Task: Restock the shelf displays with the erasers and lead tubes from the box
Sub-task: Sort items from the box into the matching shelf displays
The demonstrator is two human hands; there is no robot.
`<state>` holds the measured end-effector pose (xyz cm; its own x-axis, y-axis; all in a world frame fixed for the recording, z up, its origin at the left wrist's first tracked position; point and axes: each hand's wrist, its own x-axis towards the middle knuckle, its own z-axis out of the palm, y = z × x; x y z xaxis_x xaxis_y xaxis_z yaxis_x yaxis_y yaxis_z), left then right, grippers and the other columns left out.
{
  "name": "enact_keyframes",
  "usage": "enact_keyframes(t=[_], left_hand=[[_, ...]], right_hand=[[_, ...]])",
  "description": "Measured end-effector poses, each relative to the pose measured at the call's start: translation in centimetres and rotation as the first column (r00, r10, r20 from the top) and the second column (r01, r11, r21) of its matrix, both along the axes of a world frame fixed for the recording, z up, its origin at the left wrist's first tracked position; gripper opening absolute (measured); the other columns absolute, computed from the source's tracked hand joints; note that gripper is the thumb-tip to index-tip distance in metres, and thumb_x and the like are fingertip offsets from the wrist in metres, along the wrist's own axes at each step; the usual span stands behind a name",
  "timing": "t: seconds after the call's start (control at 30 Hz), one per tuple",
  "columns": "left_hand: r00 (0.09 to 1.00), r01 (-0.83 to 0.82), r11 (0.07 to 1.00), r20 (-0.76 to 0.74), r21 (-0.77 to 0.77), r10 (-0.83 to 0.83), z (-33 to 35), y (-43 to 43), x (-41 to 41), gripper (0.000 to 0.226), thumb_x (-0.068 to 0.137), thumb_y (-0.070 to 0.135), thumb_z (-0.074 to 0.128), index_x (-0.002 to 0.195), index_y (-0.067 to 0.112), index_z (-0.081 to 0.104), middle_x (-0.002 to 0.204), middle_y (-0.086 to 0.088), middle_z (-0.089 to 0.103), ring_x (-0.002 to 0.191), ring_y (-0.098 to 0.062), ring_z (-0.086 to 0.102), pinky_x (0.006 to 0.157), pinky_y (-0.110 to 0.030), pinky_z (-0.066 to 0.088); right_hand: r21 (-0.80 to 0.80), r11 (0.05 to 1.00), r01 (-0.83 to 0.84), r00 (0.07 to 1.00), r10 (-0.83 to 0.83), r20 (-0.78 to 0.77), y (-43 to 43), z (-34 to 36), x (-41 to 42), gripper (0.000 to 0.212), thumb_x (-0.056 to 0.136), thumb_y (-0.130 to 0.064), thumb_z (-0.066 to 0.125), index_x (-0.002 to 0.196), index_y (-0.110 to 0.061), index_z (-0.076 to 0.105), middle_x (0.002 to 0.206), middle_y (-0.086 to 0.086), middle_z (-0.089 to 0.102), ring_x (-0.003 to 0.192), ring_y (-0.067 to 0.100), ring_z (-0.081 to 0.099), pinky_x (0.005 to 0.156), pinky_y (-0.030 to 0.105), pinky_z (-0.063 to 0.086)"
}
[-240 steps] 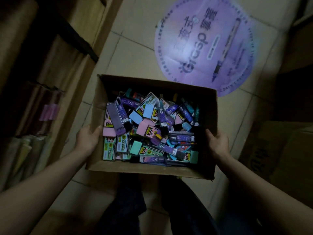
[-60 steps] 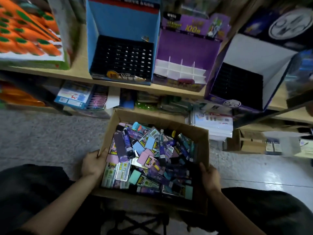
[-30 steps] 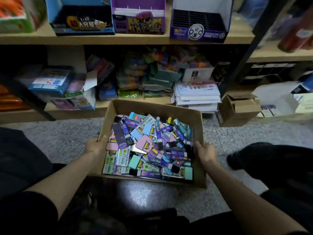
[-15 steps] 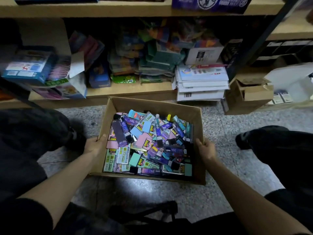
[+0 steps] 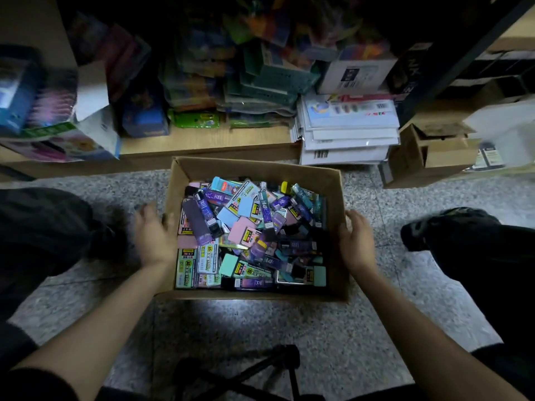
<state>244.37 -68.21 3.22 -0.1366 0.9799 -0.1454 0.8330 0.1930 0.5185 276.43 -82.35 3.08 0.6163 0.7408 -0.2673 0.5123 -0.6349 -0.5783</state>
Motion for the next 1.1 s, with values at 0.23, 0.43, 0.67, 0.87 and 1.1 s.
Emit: enact_keyframes(t=[0.23, 0.43, 0.67, 0.87, 1.1], left_hand=[[0.919, 0.394, 0.91, 0.022, -0.134, -0.394, 0.0, 1.3, 3.7, 0.033, 0.092, 0.022, 0.057, 0.122, 0.009, 0.054, 0.129, -0.011, 0.048, 0.114, -0.03, 0.052, 0.098, -0.042, 0.043], [0.829, 0.436, 0.727, -0.079, -0.53, -0.554, -4.6, -1.6, 1.5, 0.078, 0.094, 0.05, 0.041, 0.15, 0.021, -0.006, 0.156, -0.011, -0.02, 0.145, -0.03, -0.01, 0.118, -0.043, 0.011], [0.941, 0.33, 0.919, -0.008, -0.217, -0.339, -4.4, -2.9, 2.7, 0.046, 0.092, 0.039, 0.053, 0.126, 0.008, 0.052, 0.146, -0.016, 0.03, 0.133, -0.035, 0.03, 0.107, -0.039, 0.029], [0.992, -0.069, 0.95, 0.083, -0.304, 0.098, -4.0, -1.3, 5.9, 0.075, 0.067, 0.028, 0.083, 0.12, -0.002, 0.041, 0.123, -0.024, 0.04, 0.114, -0.039, 0.043, 0.092, -0.042, 0.04], [1.0, 0.028, 0.919, 0.002, -0.392, -0.03, -4.5, -1.4, 5.9, 0.047, 0.073, 0.036, 0.078, 0.097, -0.002, 0.062, 0.098, -0.021, 0.065, 0.097, -0.038, 0.058, 0.076, -0.045, 0.051]], right_hand=[[-0.223, 0.821, -0.526, 0.834, 0.549, 0.053, 1.6, -0.7, -3.4, 0.038, 0.089, -0.013, 0.055, 0.126, -0.008, 0.053, 0.127, 0.013, 0.052, 0.115, 0.032, 0.048, 0.098, 0.042, 0.04], [-0.501, 0.707, -0.499, 0.83, 0.557, -0.041, 1.4, -4.2, -4.7, 0.073, 0.085, -0.016, 0.057, 0.147, -0.02, 0.019, 0.146, 0.009, 0.03, 0.131, 0.032, 0.032, 0.111, 0.041, 0.028], [-0.456, 0.779, -0.431, 0.875, 0.484, -0.002, 2.5, -4.7, -5.2, 0.062, 0.085, -0.033, 0.064, 0.134, -0.014, 0.031, 0.132, 0.013, 0.045, 0.121, 0.034, 0.044, 0.099, 0.043, 0.038], [-0.43, 0.874, -0.224, 0.968, 0.15, -0.2, 2.1, -4.8, -7.0, 0.058, 0.082, -0.035, 0.07, 0.12, -0.008, 0.035, 0.116, 0.019, 0.062, 0.104, 0.038, 0.06, 0.079, 0.042, 0.048], [-0.254, 0.967, -0.007, 0.908, -0.1, -0.407, 1.6, -5.1, -7.7, 0.054, 0.077, -0.014, 0.075, 0.124, -0.008, 0.049, 0.112, 0.008, 0.064, 0.098, 0.023, 0.061, 0.07, 0.015, 0.046]])
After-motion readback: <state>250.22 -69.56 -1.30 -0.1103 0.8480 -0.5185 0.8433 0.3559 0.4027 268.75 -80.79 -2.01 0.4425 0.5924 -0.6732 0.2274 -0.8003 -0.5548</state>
